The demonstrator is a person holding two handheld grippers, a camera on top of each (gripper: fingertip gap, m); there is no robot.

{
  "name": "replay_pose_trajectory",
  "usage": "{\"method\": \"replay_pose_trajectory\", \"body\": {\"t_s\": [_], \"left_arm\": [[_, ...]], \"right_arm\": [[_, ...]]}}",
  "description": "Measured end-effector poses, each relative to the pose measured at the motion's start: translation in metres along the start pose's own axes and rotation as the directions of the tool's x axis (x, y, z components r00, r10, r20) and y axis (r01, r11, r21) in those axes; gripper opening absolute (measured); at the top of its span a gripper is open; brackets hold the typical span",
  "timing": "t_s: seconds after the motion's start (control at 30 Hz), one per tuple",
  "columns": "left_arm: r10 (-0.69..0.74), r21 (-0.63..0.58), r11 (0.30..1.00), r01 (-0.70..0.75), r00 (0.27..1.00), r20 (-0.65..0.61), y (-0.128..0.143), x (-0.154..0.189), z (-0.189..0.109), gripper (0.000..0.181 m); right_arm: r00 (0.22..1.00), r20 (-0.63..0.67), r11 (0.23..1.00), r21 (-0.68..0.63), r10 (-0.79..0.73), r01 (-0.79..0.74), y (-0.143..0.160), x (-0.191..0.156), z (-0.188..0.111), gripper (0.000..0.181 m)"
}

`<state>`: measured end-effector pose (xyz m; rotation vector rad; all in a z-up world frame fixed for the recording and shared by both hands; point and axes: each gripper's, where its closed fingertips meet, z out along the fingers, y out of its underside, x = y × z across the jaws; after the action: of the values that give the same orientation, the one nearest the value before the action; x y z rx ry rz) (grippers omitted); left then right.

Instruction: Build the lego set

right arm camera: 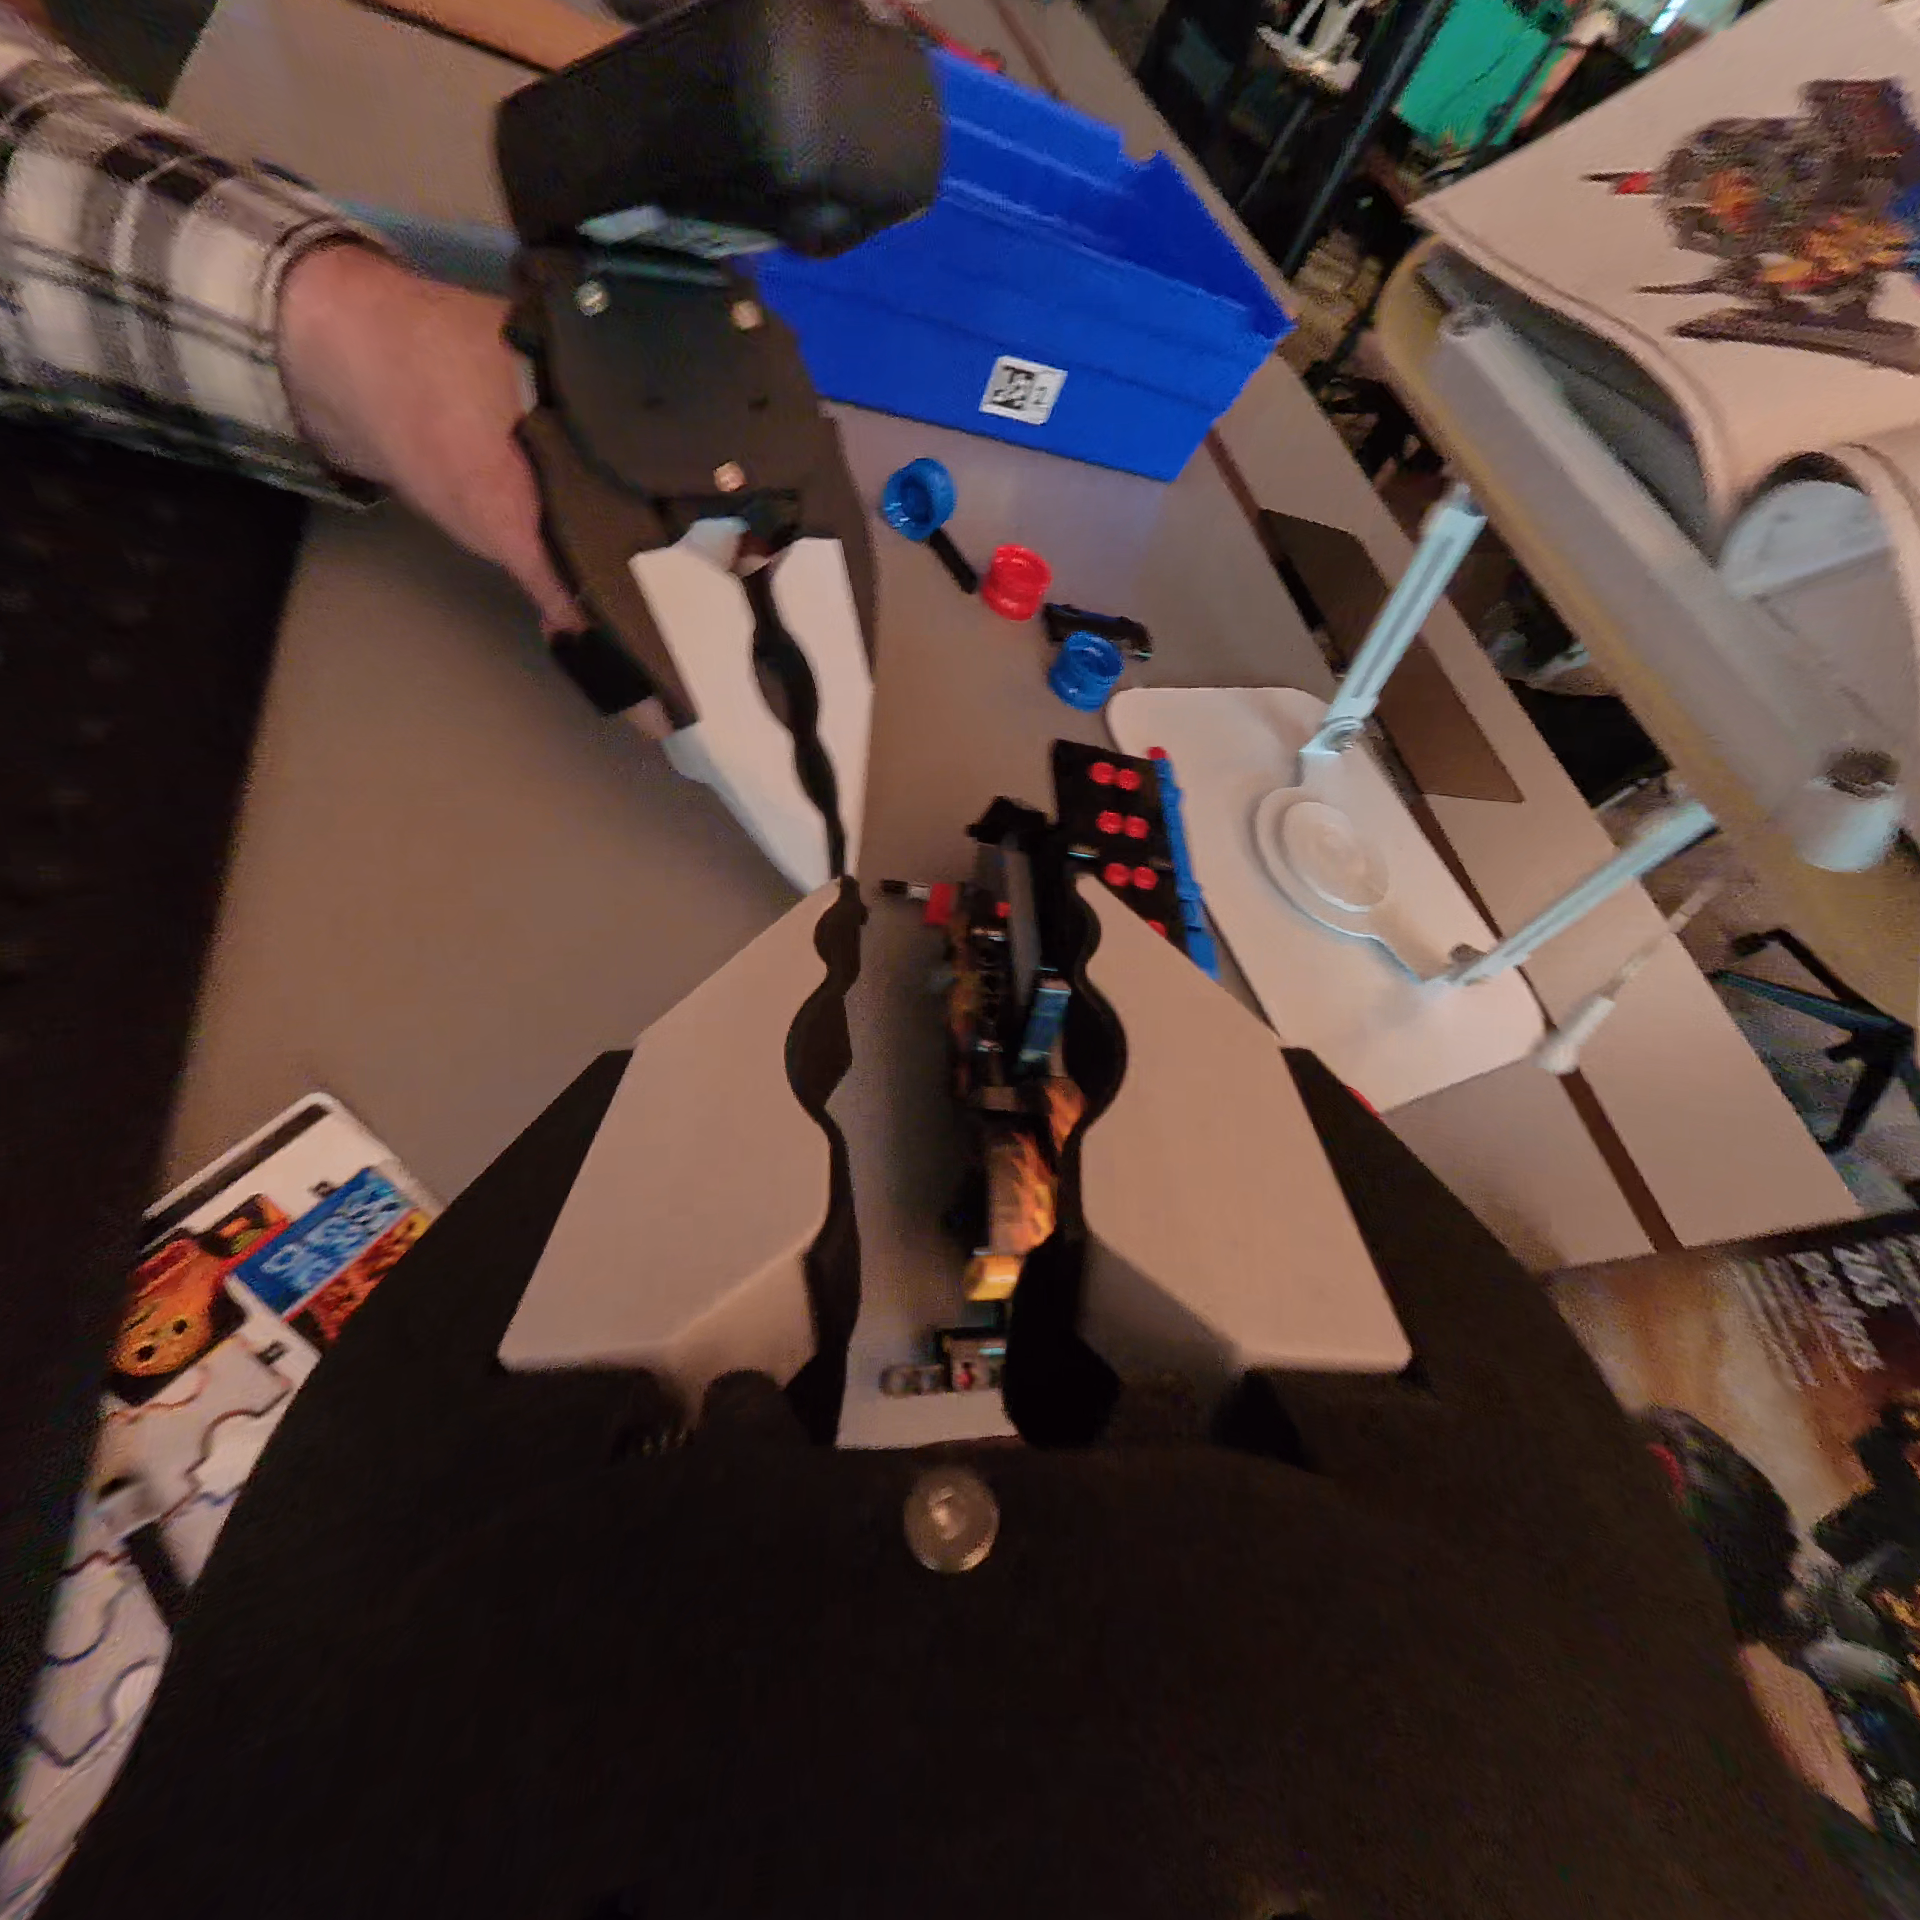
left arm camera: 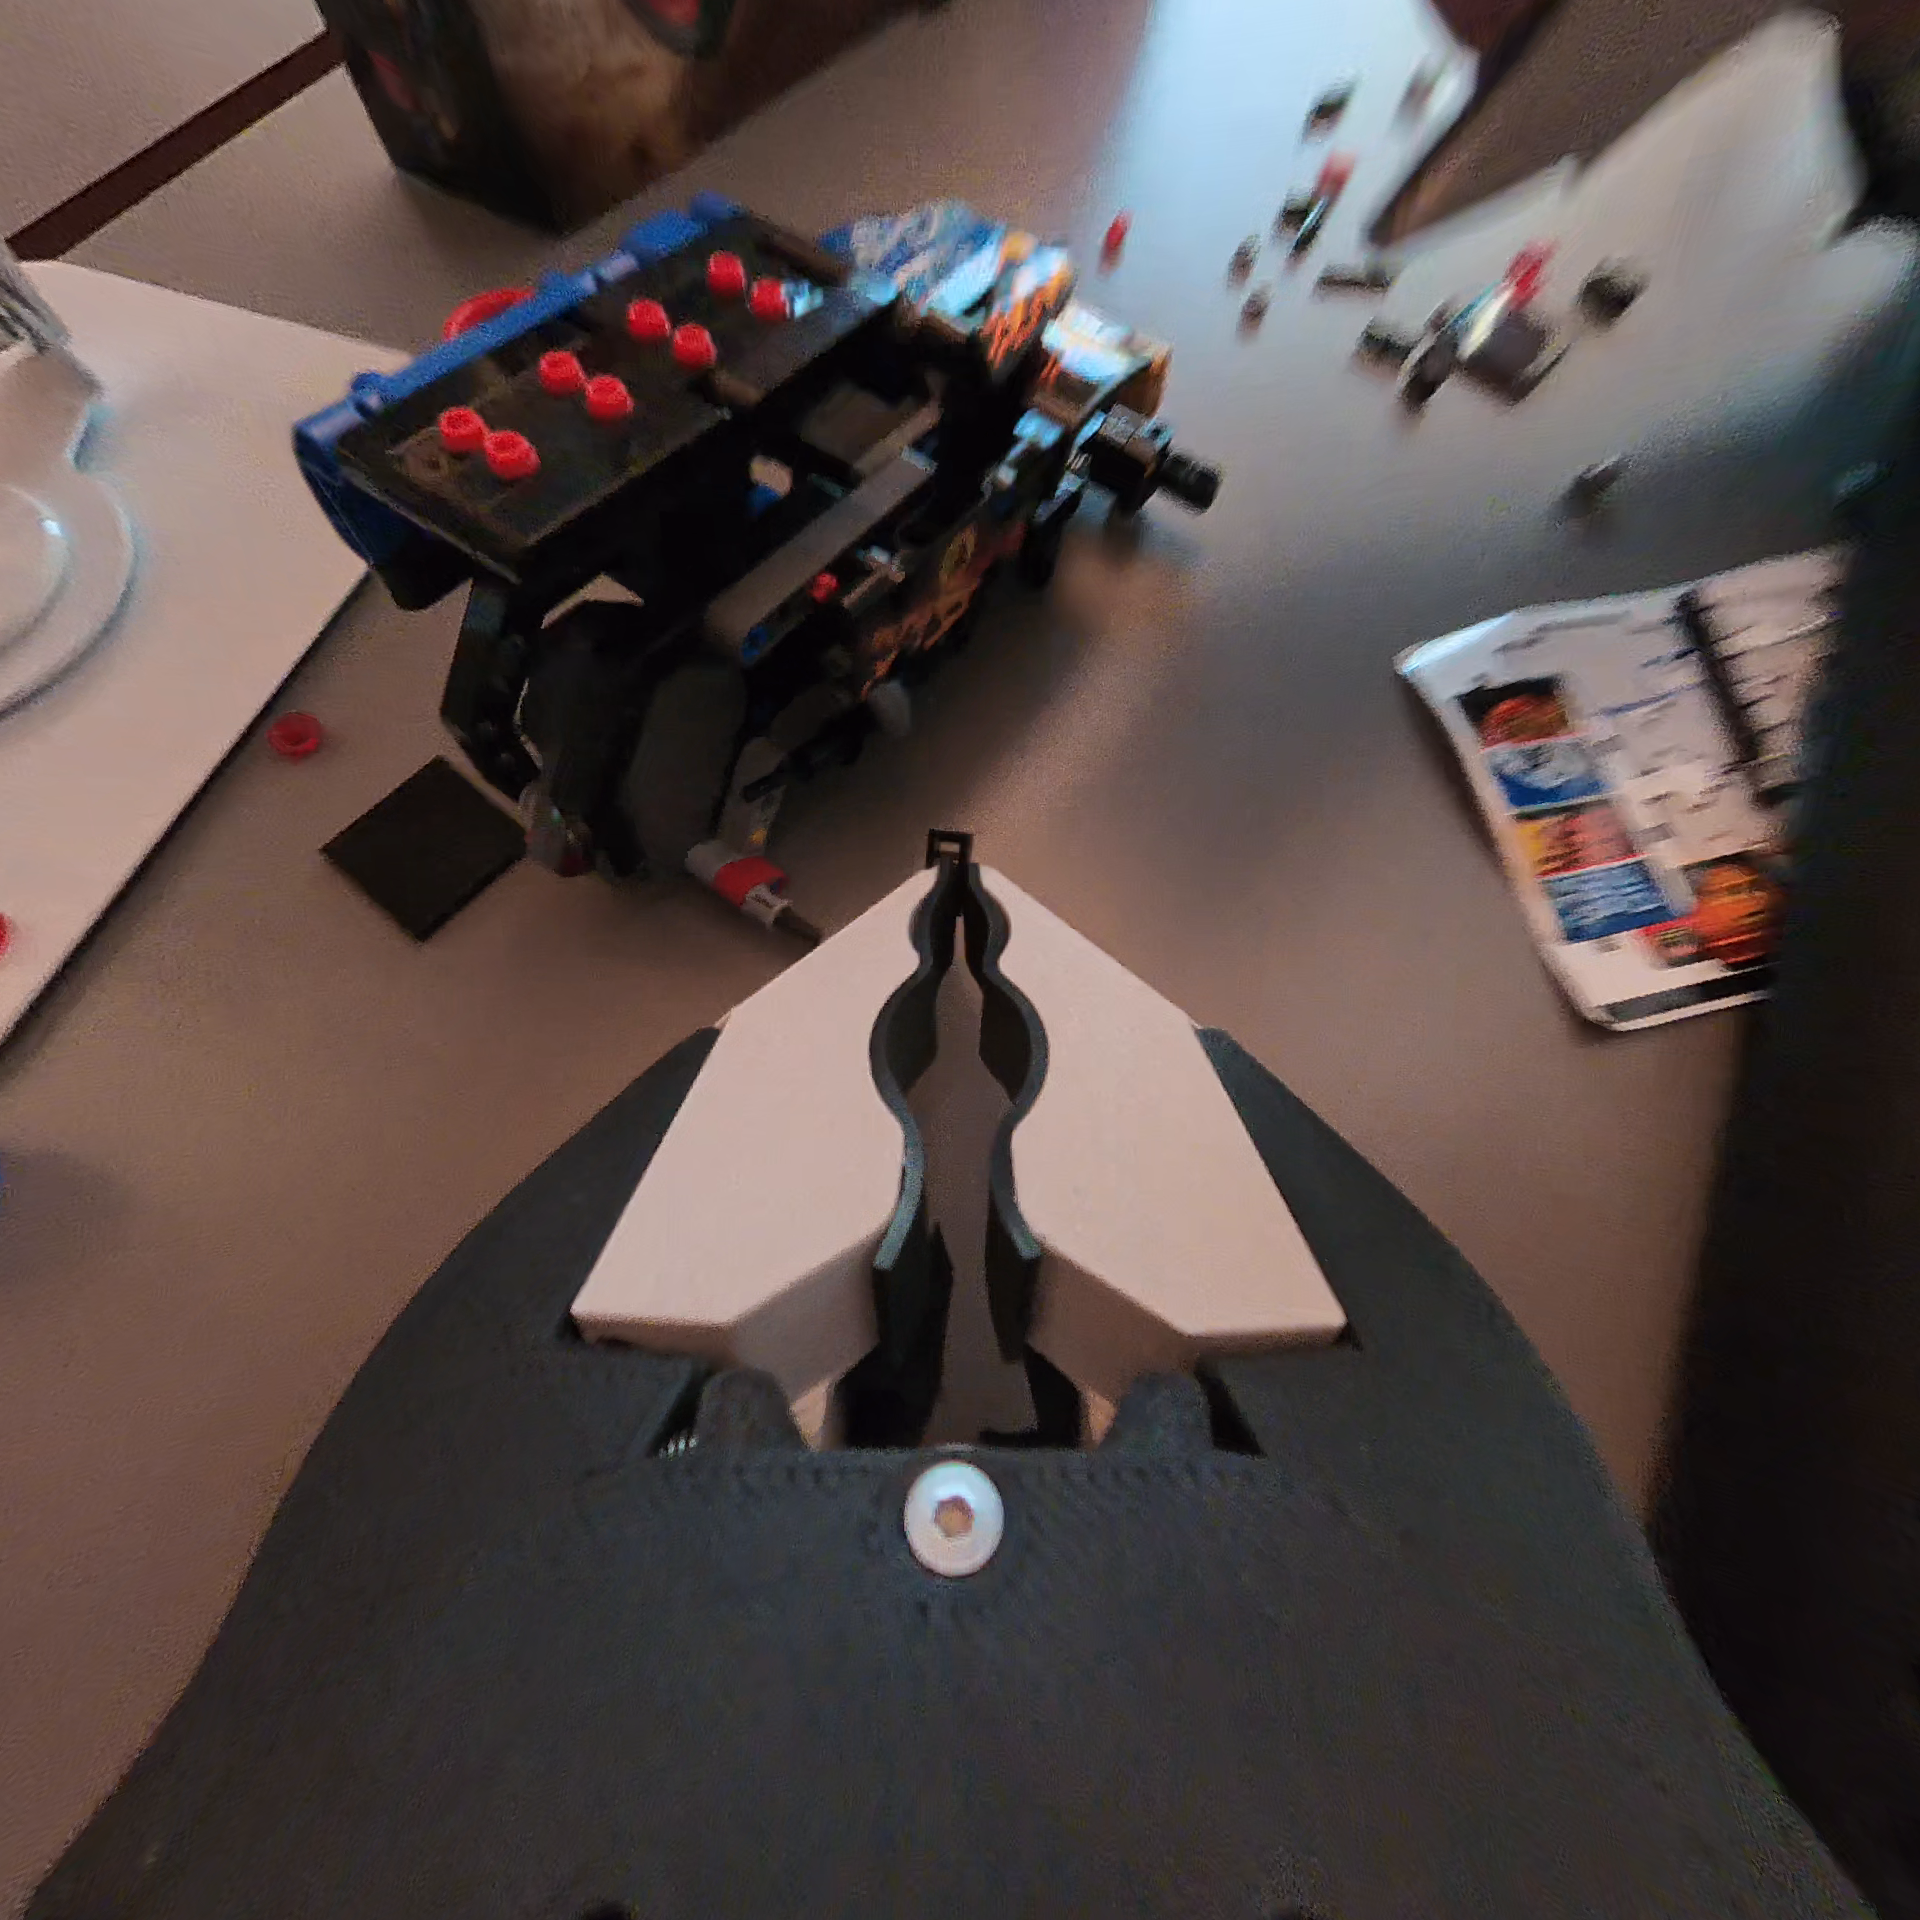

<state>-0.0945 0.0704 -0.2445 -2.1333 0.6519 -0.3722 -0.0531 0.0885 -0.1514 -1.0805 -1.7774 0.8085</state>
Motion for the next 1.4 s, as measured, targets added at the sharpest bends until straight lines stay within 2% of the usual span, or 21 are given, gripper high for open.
{"method": "replay_pose_trajectory", "body": {"t_s": [0.1, 0.17, 0.27, 0.37, 0.53, 0.67, 0.77, 0.83, 0.9, 0.97, 1.03, 1.1, 1.17, 1.3, 1.4], "left_arm": [[-0.104, 0.103, 0.987, 0.123, 0.980, -0.170, -0.016, 0.016, -0.014, 0.000], [-0.142, 0.128, 0.974, 0.186, 0.945, -0.294, -0.024, 0.029, -0.022, 0.000], [-0.145, 0.137, 0.967, 0.214, 0.908, -0.394, -0.030, 0.041, -0.030, 0.000], [-0.131, 0.120, 0.973, 0.198, 0.897, -0.421, -0.028, 0.048, -0.032, 0.000], [-0.141, 0.124, 0.967, 0.224, 0.871, -0.471, -0.029, 0.050, -0.038, 0.000], [-0.139, 0.105, 0.969, 0.222, 0.849, -0.510, -0.028, 0.057, -0.039, 0.000], [-0.148, 0.106, 0.966, 0.236, 0.841, -0.521, -0.028, 0.057, -0.040, 0.000], [-0.131, 0.140, 0.964, 0.228, 0.858, -0.496, -0.032, 0.053, -0.042, 0.000], [-0.072, 0.223, 0.958, 0.181, 0.904, -0.421, -0.041, 0.046, -0.045, 0.002], [0.042, 0.319, 0.947, 0.046, 0.963, -0.265, -0.052, 0.036, -0.051, 0.020], [0.202, 0.356, 0.920, -0.165, 0.977, -0.070, -0.058, 0.033, -0.055, 0.021], [0.397, 0.287, 0.865, -0.412, 0.911, 0.111, -0.056, 0.037, -0.051, 0.022], [0.511, 0.168, 0.816, -0.553, 0.826, 0.238, -0.051, 0.034, -0.040, 0.023], [0.667, 0.006, 0.706, -0.708, 0.668, 0.331, -0.043, 0.033, -0.028, 0.014], [0.731, -0.078, 0.649, -0.757, 0.592, 0.339, -0.037, 0.033, -0.020, 0.011]], "right_arm": [[0.997, 0.061, 0.997, -0.050, -0.050, 0.053, 0.001, -0.029, 0.011, 0.030], [0.989, 0.082, 0.986, -0.105, -0.122, 0.130, 0.008, -0.043, 0.022, 0.027], [0.974, 0.119, 0.967, -0.146, -0.194, 0.210, 0.016, -0.057, 0.034, 0.014], [0.970, 0.128, 0.965, -0.137, -0.208, 0.225, 0.016, -0.060, 0.038, 0.006], [0.960, 0.130, 0.958, -0.119, -0.247, 0.262, 0.013, -0.064, 0.039, 0.012], [0.952, 0.141, 0.950, -0.117, -0.273, 0.290, 0.016, -0.068, 0.042, 0.006], [0.961, 0.163, 0.964, -0.107, -0.223, 0.242, 0.016, -0.069, 0.042, 0.005], [0.978, 0.172, 0.986, -0.101, -0.117, 0.136, 0.014, -0.066, 0.042, 0.004], [0.982, 0.189, 0.995, -0.102, 0.025, -0.006, 0.011, -0.061, 0.042, 0.004], [0.966, 0.197, 0.982, -0.127, 0.165, -0.142, 0.015, -0.054, 0.042, 0.004], [0.927, 0.215, 0.949, -0.138, 0.307, -0.282, 0.018, -0.051, 0.043, 0.004], [0.877, 0.242, 0.909, -0.154, 0.414, -0.387, 0.021, -0.049, 0.043, 0.004], [0.829, 0.264, 0.870, -0.159, 0.493, -0.467, 0.021, -0.047, 0.042, 0.004], [0.756, 0.304, 0.814, -0.175, 0.580, -0.554, 0.021, -0.047, 0.041, 0.004], [0.742, 0.293, 0.798, -0.212, 0.603, -0.565, 0.029, -0.048, 0.041, 0.004]]}}
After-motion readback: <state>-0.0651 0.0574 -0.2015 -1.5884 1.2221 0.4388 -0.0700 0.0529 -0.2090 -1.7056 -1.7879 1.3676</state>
